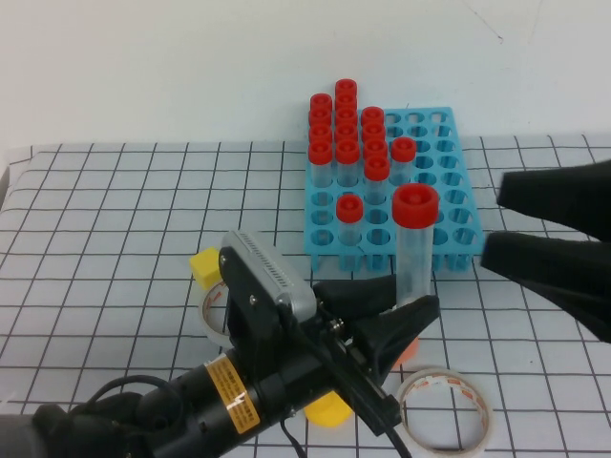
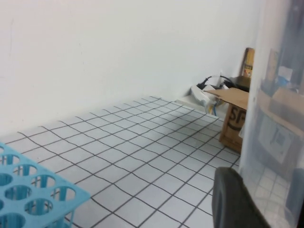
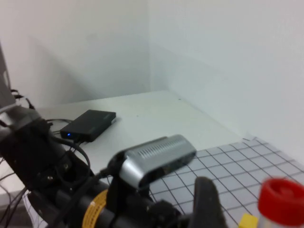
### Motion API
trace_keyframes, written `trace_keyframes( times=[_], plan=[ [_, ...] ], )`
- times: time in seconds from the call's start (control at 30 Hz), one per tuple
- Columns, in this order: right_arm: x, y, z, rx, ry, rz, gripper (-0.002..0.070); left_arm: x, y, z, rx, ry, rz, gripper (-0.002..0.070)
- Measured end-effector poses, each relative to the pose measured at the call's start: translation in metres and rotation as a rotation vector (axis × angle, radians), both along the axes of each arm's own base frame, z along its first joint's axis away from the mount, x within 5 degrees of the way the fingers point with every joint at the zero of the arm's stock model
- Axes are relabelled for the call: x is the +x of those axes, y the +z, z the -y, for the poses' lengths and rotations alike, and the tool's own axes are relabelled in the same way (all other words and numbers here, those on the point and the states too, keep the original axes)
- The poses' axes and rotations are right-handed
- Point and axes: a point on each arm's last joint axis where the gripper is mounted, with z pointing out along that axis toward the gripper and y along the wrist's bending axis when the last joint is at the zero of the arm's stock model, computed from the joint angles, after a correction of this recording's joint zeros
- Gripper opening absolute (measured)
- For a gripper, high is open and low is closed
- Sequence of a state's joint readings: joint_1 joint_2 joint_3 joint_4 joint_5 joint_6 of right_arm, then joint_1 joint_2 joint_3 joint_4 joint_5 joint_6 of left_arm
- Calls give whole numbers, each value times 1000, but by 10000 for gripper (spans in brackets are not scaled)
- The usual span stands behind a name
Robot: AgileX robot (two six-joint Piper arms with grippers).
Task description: Place the test tubes
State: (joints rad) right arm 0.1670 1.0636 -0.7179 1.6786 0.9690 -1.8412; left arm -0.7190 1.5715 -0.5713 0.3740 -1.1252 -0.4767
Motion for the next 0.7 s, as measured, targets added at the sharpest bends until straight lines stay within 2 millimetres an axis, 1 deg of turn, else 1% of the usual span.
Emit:
trace_keyframes(
  times=[0.17,0.4,0.57,0.7],
  plan=[
    [13,3,-15,-28,16,13,442,-2,-1,1,10,-24,7,211],
    [33,-11,-35,-53,56,-49,449,-3,-2,2,15,-37,3,211],
    [44,-19,-43,-46,63,-92,449,-2,-5,2,35,-36,-20,211],
    [47,-21,-44,-46,59,-101,449,-2,-8,3,48,-40,-24,211]
  ],
)
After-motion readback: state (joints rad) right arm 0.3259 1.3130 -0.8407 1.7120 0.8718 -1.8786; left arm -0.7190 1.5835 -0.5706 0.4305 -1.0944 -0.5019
